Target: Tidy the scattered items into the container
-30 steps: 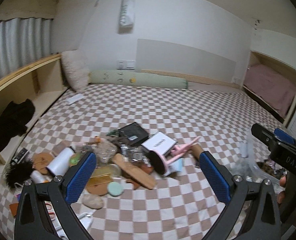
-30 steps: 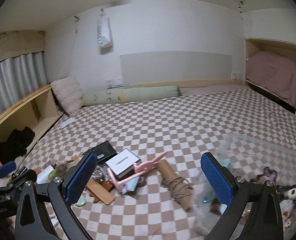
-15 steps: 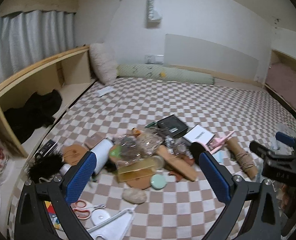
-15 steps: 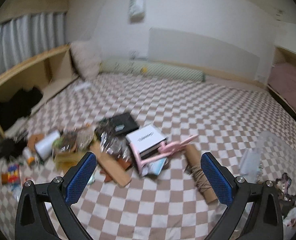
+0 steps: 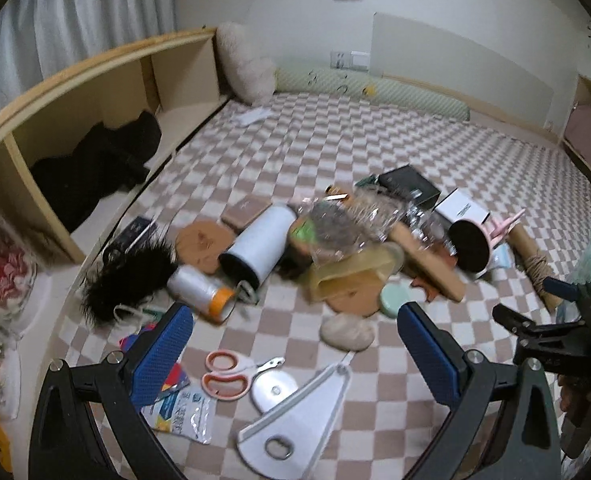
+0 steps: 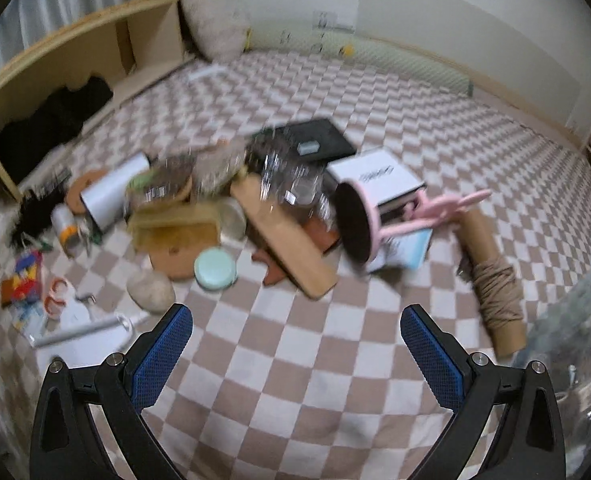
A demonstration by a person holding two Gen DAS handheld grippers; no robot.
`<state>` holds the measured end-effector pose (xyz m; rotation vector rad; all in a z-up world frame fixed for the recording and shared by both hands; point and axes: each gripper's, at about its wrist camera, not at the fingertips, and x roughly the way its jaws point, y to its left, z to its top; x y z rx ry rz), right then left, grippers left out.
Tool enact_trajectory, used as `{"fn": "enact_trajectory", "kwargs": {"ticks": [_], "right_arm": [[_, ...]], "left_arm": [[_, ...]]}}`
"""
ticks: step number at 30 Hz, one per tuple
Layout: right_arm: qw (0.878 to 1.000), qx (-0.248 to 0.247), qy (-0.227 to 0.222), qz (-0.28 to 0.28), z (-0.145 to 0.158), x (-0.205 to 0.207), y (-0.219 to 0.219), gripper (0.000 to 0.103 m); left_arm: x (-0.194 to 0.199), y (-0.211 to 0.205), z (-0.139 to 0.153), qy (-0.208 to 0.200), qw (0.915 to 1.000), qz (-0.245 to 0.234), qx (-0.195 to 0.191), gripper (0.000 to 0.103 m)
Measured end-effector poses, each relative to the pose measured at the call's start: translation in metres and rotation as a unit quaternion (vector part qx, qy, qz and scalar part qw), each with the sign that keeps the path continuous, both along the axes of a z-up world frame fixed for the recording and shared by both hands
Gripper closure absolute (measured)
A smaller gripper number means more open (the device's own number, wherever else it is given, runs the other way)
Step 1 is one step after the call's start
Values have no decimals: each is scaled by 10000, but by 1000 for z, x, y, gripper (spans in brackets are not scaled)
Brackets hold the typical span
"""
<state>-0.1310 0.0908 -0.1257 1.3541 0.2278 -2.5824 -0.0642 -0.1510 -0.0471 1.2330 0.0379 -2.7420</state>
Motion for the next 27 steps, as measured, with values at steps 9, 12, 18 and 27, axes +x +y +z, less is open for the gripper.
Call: {"fn": "enact_trajectory", "kwargs": {"ticks": [9, 12, 18, 27], "right_arm": [[9976, 29, -642, 258, -65, 10, -21, 0], [9960, 9, -804, 377, -85, 17, -28, 0], [9934, -73, -922, 686, -105, 31, -36, 0], [9924, -125, -664, 1028, -116, 48, -37, 0]], "left_arm": [[7, -10, -32, -525, 9959, -666, -310, 0], [12, -7, -44, -639, 9916, -998, -511, 0], [26, -9, -67, -866, 9808, -1649, -574, 0], [52, 39, -111, -1385, 9377, -2948, -1212, 0]]}}
